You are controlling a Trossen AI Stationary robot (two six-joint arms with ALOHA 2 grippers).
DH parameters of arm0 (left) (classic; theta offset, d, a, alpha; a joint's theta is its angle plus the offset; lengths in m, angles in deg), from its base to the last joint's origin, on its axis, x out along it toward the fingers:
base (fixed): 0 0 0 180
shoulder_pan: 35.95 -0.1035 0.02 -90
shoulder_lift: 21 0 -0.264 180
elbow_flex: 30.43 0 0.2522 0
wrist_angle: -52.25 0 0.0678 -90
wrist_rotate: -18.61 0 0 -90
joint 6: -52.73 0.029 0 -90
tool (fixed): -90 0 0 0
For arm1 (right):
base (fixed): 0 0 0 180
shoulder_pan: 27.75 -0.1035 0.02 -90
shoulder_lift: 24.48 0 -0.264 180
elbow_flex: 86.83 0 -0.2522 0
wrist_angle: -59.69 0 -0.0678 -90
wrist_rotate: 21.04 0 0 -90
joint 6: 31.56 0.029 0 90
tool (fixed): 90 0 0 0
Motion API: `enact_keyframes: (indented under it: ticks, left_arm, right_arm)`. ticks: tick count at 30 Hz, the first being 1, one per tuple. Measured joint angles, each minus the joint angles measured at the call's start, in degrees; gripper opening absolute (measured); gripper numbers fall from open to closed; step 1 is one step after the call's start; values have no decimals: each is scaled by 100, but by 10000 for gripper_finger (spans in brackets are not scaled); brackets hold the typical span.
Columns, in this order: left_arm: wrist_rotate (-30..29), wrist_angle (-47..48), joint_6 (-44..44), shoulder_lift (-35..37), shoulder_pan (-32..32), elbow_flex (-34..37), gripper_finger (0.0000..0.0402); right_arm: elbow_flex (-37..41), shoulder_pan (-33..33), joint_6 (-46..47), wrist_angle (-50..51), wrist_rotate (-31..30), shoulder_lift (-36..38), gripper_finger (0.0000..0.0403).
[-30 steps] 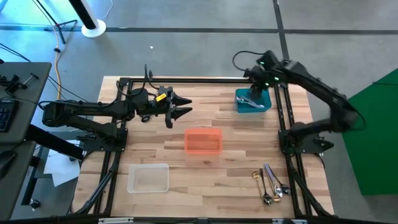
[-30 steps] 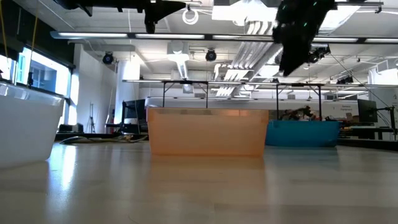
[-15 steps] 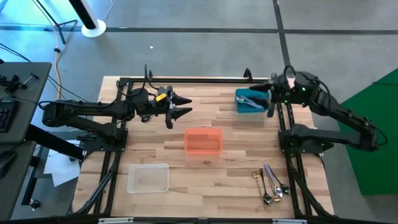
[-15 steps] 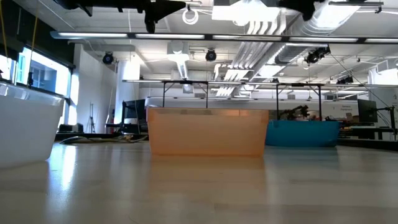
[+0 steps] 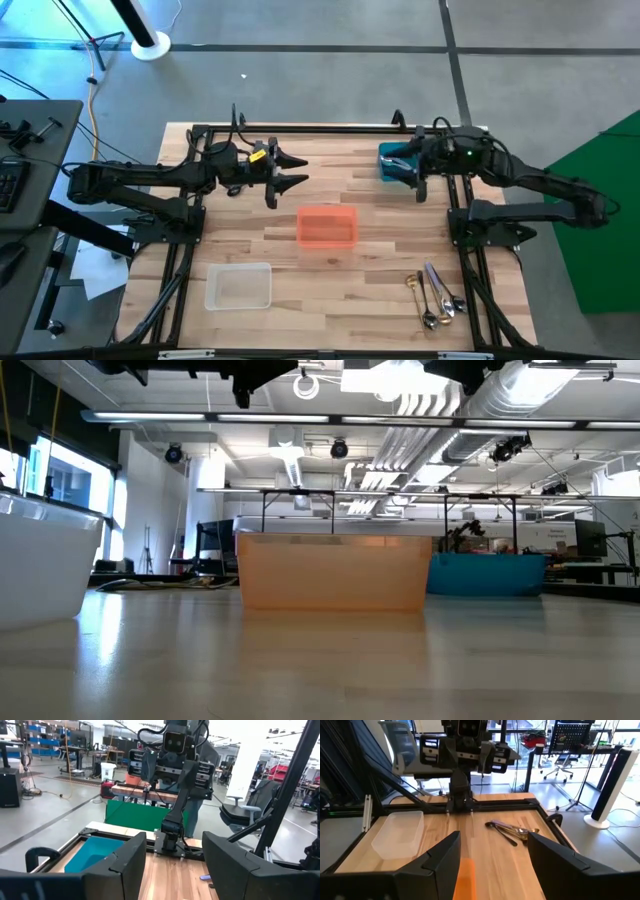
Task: Sort silverware by color (type)
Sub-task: Put the top violet spoon into the blue bin
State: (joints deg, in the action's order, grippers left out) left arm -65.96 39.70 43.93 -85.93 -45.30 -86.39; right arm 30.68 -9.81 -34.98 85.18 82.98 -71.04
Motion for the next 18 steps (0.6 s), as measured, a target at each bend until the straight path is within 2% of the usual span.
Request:
enact_keyframes:
  ticks: [18]
  left_arm:
    - [-2,15,45,0,-2,0,181]
  right_arm:
    - [0,0,-198,0,2,6,215]
